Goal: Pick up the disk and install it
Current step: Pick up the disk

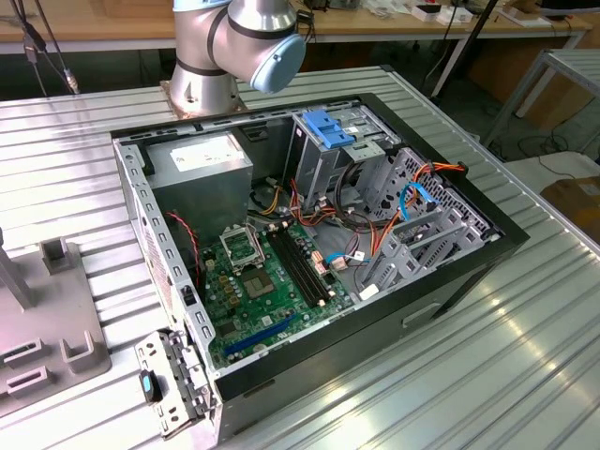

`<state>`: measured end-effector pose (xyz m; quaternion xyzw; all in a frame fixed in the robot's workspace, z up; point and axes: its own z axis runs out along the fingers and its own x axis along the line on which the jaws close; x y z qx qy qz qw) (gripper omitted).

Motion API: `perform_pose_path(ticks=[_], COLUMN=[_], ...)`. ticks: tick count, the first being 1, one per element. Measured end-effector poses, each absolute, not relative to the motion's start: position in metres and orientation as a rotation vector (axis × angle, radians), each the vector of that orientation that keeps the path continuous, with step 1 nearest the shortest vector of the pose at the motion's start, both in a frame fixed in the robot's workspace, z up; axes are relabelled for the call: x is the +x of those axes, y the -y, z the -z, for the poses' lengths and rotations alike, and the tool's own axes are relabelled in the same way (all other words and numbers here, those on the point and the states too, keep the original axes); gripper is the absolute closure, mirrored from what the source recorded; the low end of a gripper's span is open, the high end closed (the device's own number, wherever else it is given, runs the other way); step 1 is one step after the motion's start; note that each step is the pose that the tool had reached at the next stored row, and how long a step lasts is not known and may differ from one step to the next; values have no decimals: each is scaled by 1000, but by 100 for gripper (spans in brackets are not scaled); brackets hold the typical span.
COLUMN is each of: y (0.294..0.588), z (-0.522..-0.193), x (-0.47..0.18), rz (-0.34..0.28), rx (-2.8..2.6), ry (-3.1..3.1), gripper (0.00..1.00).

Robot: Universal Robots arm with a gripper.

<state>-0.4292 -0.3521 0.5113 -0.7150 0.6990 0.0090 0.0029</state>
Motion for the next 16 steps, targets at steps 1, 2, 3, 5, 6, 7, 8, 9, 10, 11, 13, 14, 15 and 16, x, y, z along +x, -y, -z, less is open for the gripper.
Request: perform_pose_path(ticks=[1,2,3,5,6,7,8,9,10,11,13,14,15,16], y=[352,352,352,352,352,352,352,352,352,352,352,352,352,352], z=[-512,-513,-515,-520,-521,-521,-521,-521,-521,-521,-521,-521,-521,-521], x=[-429,-429,-429,-429,-429,-429,-429,-429,-428,-424,-416,-412,-409,-407], rz=[-28,-28,-28,-28,-29,-29,-29,-29,-29,-29,-29,-29,-29,-29], rx=[-2242,-2242,-2242,-2242,-2242,-2242,-2242,-2242,-2242,-2242,-2242,-2242,-2242,-2242], ry=[-2192,-2192,-2192,-2192,-2192,-2192,-2192,-2192,-2191,-2192,-2192,-2192,-2192,-2192], gripper=[63,63,63,63,63,63,63,63,63,63,63,63,63,63])
